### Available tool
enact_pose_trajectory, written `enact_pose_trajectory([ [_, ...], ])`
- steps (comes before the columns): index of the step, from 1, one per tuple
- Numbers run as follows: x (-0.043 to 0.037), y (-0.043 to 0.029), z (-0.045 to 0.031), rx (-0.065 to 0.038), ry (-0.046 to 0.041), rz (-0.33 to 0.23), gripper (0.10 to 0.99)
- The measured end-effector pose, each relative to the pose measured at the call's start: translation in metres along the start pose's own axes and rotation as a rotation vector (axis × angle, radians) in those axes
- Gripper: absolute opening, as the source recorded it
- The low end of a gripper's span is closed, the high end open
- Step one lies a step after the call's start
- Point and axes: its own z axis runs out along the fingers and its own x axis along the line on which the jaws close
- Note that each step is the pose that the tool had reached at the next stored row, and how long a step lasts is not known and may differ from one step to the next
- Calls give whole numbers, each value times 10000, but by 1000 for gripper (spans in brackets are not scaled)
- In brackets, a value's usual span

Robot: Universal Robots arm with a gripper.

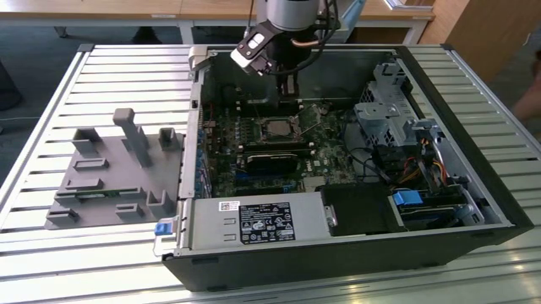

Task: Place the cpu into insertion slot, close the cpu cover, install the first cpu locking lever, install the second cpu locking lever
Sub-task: 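Close the cpu cover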

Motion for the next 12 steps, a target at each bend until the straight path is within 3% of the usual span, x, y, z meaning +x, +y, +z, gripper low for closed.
enact_pose_trajectory([
  [7,5,294,28,40,-2,-19,106],
  [12,7,370,46,41,2,-152,106],
])
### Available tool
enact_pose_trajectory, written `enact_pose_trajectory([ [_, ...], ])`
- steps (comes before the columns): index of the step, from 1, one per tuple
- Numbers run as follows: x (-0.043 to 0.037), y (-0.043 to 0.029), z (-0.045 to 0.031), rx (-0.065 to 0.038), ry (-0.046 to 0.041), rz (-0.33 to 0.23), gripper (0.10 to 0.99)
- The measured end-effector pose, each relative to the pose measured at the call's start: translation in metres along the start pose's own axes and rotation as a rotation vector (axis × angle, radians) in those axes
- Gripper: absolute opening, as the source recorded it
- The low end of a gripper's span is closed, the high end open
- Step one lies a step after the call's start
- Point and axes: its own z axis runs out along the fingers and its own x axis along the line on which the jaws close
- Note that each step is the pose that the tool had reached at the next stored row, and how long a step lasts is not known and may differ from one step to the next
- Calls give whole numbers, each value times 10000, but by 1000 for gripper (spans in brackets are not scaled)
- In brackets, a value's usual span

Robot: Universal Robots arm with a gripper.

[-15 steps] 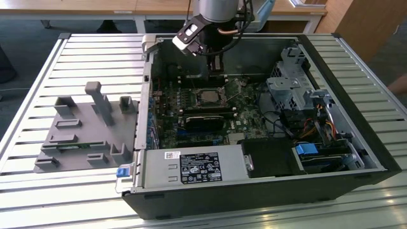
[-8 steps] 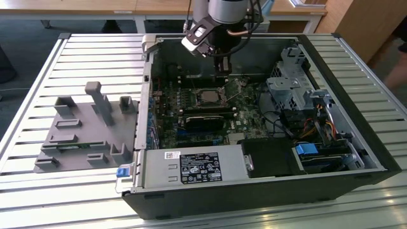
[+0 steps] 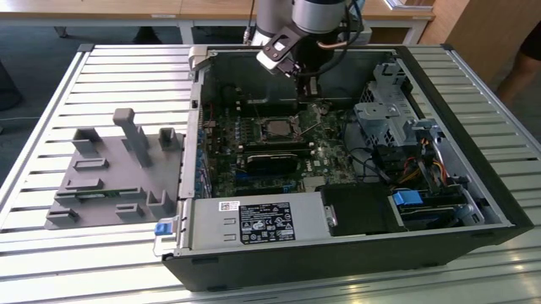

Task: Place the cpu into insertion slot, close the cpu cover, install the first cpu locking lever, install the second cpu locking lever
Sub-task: 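Close the cpu cover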

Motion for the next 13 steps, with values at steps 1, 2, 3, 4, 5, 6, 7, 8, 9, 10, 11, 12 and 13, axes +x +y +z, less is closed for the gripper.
enact_pose_trajectory([
  [1,0,10,5,0,0,-63,106],
  [2,0,22,10,1,1,-111,106],
  [3,1,36,17,1,2,-147,106],
  [4,3,52,24,2,2,-167,106],
  [5,7,66,29,2,0,-176,106],
  [6,12,81,34,2,0,-178,106],
  [7,16,95,38,1,1,-178,106],
  [8,21,112,42,2,1,-178,106],
  [9,28,129,45,1,1,-178,106],
  [10,36,146,49,1,0,-179,106],
  [11,44,160,53,2,-1,-178,106],
  [12,54,173,57,1,0,-178,106],
  [13,63,186,61,2,-1,-178,106],
])
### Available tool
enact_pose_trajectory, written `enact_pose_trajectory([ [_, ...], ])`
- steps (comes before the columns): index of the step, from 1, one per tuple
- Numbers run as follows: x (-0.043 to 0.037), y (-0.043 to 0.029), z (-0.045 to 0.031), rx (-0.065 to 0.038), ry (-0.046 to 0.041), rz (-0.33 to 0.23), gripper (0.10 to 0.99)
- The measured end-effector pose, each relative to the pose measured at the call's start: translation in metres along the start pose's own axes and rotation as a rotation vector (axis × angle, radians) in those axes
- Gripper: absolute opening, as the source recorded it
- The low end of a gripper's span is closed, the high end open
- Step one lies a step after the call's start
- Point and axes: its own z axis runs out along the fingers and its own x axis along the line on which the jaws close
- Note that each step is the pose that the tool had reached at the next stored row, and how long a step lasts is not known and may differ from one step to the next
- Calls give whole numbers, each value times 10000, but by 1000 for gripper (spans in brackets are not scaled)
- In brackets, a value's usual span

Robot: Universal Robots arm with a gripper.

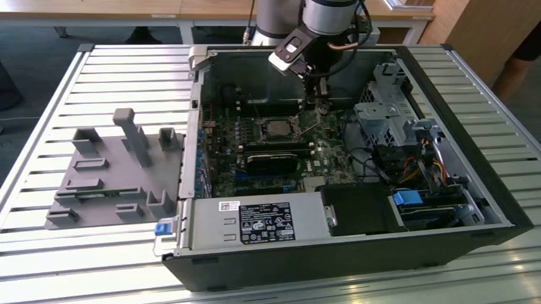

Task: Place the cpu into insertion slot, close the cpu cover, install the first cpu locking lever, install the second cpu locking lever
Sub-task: 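Close the cpu cover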

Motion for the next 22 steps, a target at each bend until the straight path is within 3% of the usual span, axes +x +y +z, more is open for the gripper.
enact_pose_trajectory([
  [15,32,198,39,1,-3,0,106],
  [22,50,257,60,0,-1,-1,106],
])
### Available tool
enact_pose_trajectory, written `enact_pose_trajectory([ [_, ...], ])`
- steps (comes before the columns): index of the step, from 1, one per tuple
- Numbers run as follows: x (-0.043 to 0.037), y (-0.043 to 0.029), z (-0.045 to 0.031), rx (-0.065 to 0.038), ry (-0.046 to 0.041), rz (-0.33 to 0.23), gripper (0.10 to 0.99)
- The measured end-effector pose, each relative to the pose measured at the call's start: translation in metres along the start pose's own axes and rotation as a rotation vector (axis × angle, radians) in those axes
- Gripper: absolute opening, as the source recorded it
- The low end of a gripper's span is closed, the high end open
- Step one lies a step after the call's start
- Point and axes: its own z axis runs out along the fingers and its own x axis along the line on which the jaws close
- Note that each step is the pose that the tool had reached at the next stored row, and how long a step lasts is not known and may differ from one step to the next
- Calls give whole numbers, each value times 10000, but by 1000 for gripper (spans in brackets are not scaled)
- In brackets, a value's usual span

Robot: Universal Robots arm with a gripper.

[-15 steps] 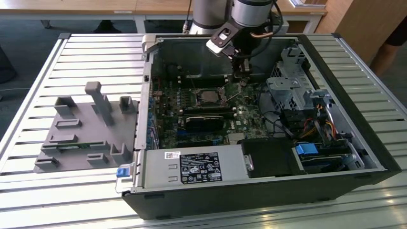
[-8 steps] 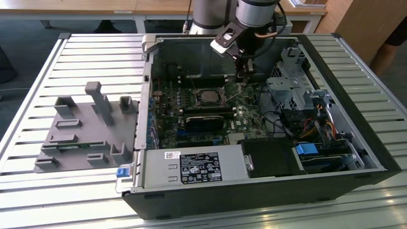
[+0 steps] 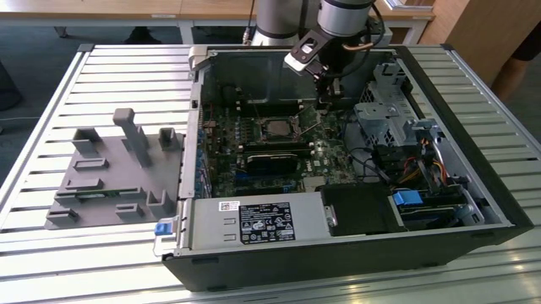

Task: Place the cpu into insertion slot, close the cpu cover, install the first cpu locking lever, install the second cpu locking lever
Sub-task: 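Close the cpu cover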

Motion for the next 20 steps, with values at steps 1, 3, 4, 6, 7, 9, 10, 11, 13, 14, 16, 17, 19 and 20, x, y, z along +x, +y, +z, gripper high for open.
enact_pose_trajectory([
  [1,2,8,3,0,-1,0,106],
  [3,7,26,7,1,-4,0,106],
  [4,9,35,9,1,-3,0,106],
  [6,14,53,17,0,-1,1,106],
  [7,16,61,21,0,-1,0,106],
  [9,19,80,26,1,-3,0,106],
  [10,20,93,28,2,-3,0,106],
  [11,20,108,30,2,-2,0,106],
  [13,22,134,33,3,-1,0,106],
  [14,23,144,35,4,-2,0,106],
  [16,24,161,42,6,-2,0,106],
  [17,24,171,47,8,-2,1,106],
  [19,25,190,59,16,-1,0,106],
  [20,25,197,66,21,-2,0,106],
])
